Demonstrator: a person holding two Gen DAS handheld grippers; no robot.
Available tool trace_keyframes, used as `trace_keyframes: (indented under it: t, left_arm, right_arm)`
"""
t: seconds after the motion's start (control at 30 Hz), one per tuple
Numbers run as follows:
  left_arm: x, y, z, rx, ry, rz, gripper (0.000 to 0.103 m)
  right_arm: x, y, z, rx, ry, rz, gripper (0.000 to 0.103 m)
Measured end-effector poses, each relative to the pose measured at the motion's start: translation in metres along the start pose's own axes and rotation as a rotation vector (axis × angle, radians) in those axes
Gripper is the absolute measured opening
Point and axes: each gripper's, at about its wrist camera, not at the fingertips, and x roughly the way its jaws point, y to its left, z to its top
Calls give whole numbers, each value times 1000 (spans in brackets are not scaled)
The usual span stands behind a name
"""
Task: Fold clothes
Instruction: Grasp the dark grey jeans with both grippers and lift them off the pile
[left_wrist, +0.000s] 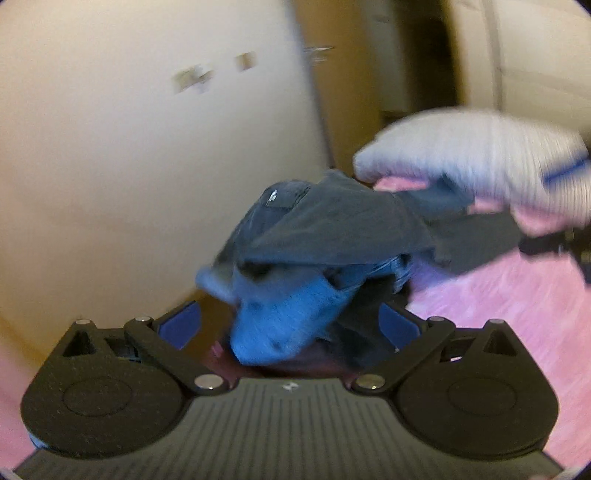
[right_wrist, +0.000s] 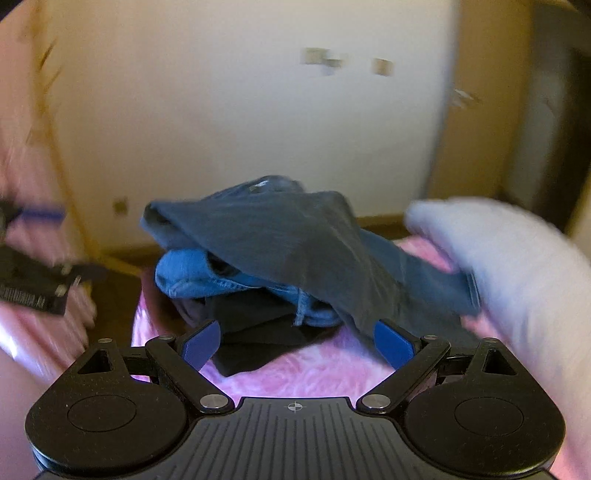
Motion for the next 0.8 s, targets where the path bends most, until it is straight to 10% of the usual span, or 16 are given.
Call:
trace_keyframes:
  t: [0.27,0.47,0.6,0.7,0.8]
  left_arm:
    - [110,22,-19,374,-21,-137,98]
    - [147,52,-12,239,25,-240,75]
    - [150,59,-10,224,12,-289,32]
    - [143,61,0,203,-23,-295,22]
    - [123,65,22,186,-85,-287,17]
  right_arm:
    - [114,55,28,-530,62,-51,93]
    - [184,71,35,-764,119,-48,91]
    - [203,68,50,-719,140,-23,47]
    - [205,63,61,-662,124,-22,12]
    - [184,53,79,-580,76,-26,6]
